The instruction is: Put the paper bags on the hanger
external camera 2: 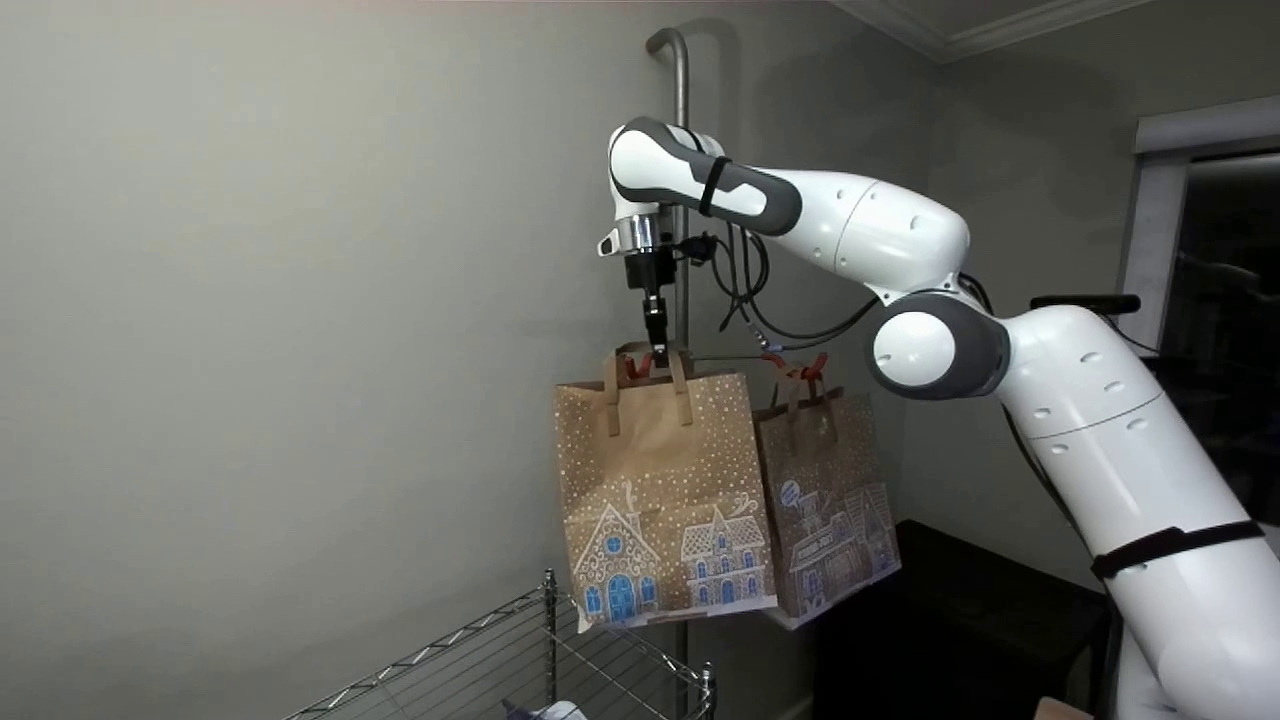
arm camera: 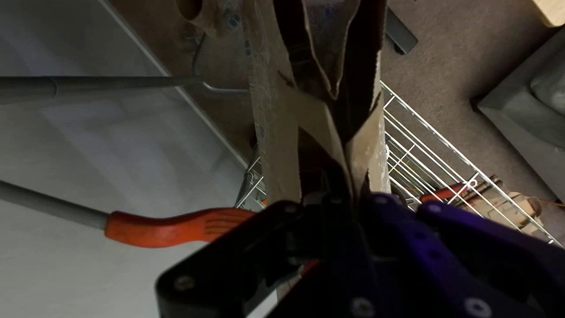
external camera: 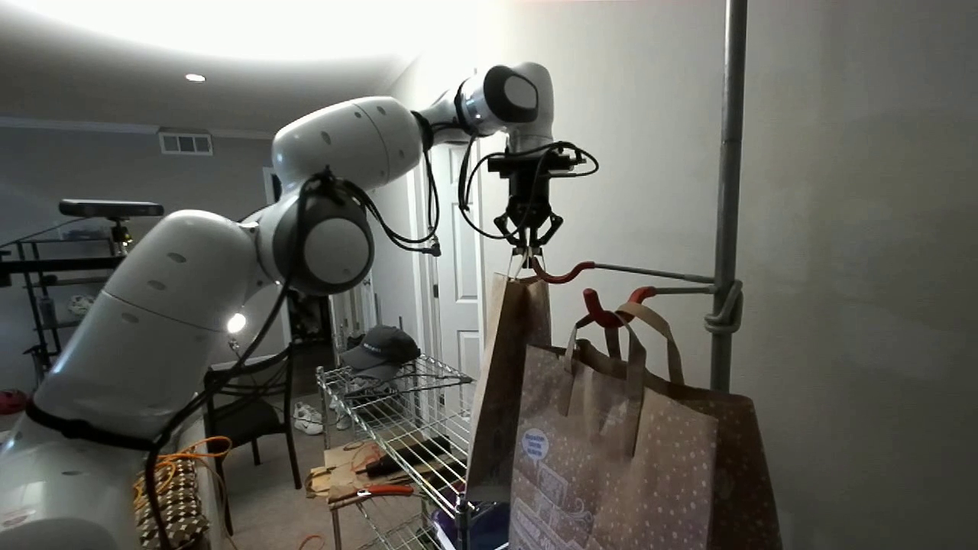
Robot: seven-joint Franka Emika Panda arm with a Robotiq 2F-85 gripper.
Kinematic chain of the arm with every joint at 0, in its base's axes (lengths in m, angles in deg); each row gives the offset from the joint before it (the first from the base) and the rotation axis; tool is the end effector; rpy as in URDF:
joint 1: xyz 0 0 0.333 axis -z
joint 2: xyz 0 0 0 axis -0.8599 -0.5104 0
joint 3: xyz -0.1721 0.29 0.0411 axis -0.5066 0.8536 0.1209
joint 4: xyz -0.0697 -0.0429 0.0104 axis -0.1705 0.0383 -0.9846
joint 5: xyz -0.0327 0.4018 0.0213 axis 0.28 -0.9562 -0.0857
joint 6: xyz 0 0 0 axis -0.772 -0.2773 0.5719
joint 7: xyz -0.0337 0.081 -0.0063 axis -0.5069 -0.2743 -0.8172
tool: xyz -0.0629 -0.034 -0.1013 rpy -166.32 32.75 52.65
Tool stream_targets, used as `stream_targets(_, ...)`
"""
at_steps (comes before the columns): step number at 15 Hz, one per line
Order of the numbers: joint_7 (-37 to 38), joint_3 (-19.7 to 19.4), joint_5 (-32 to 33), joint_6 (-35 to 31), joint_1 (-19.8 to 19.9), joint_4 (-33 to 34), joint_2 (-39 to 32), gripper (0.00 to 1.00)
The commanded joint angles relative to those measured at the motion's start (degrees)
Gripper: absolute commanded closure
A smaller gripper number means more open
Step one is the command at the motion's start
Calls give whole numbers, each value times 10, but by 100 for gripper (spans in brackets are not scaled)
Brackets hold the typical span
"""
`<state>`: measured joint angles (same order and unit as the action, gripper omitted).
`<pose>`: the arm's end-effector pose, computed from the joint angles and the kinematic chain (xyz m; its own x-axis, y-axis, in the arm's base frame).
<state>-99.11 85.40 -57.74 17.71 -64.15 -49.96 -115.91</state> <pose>0.6600 0.0579 0.6626 0.7462 0.6508 -0.1405 0.6557 -0.7549 -0.0139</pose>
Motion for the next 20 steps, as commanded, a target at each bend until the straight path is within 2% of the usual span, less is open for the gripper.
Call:
stream_targets(1, 21, 2, -18, 15, 12, -5, -3, 95)
stream_targets(6, 67, 5, -61, 16, 31, 4, -3, 95)
stream_targets(8, 110, 1, -74, 26, 33, 6, -2, 96)
stream_targets(12, 180, -4, -71, 51, 30, 16, -11, 96)
stream_targets(20, 251, 0, -85, 48, 34, 34, -19, 96)
